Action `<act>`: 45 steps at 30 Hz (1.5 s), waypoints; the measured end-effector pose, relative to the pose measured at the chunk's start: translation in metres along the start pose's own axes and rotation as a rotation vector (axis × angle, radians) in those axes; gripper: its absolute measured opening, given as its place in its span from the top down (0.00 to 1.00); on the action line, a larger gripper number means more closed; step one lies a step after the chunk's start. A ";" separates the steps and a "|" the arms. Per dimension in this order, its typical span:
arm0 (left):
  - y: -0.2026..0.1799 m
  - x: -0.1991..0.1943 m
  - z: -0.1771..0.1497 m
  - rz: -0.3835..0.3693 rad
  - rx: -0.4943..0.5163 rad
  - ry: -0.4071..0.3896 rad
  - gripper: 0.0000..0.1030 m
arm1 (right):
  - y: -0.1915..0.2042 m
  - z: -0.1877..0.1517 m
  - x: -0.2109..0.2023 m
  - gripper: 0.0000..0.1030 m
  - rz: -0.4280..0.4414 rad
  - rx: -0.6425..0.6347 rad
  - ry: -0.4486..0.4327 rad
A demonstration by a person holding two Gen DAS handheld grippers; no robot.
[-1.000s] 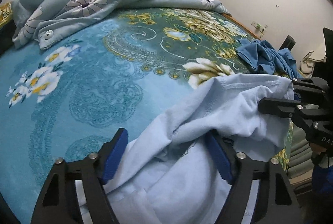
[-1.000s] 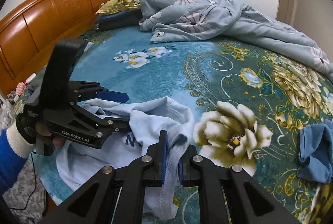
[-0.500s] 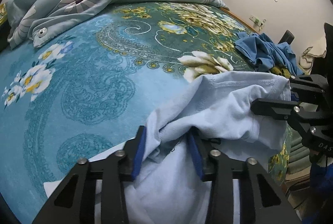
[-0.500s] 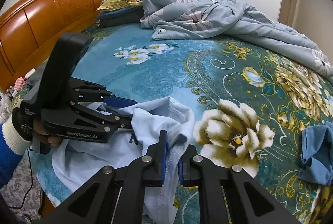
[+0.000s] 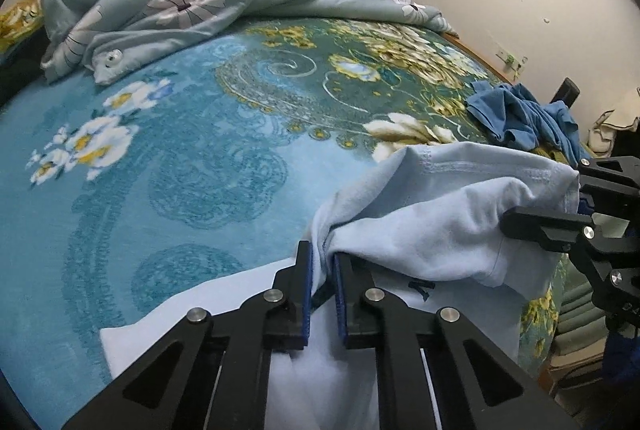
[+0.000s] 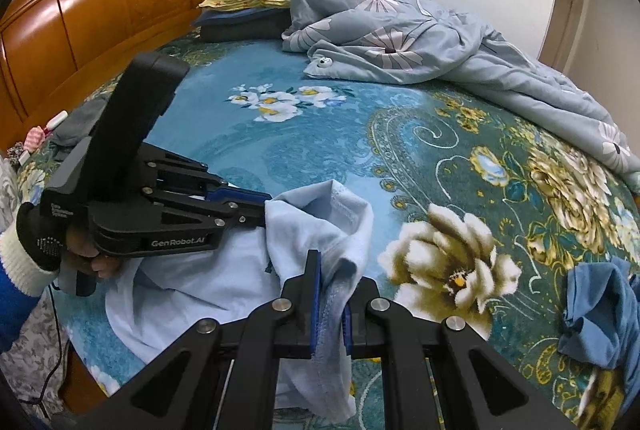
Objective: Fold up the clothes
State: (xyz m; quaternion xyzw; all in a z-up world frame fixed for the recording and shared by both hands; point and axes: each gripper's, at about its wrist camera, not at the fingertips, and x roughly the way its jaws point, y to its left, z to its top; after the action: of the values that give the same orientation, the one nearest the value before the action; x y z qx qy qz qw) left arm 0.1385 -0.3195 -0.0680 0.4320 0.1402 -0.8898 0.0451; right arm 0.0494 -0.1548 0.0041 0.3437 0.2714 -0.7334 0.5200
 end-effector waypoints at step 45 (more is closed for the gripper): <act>0.017 -0.016 0.003 -0.036 0.102 -0.058 0.68 | -0.062 -0.117 0.015 0.43 0.001 0.440 0.183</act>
State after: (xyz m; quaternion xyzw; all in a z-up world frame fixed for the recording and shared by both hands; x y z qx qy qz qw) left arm 0.1494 -0.3371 -0.0566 0.4050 0.1011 -0.9086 0.0111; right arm 0.0131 -0.0553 -0.0774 0.5139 0.1509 -0.7402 0.4064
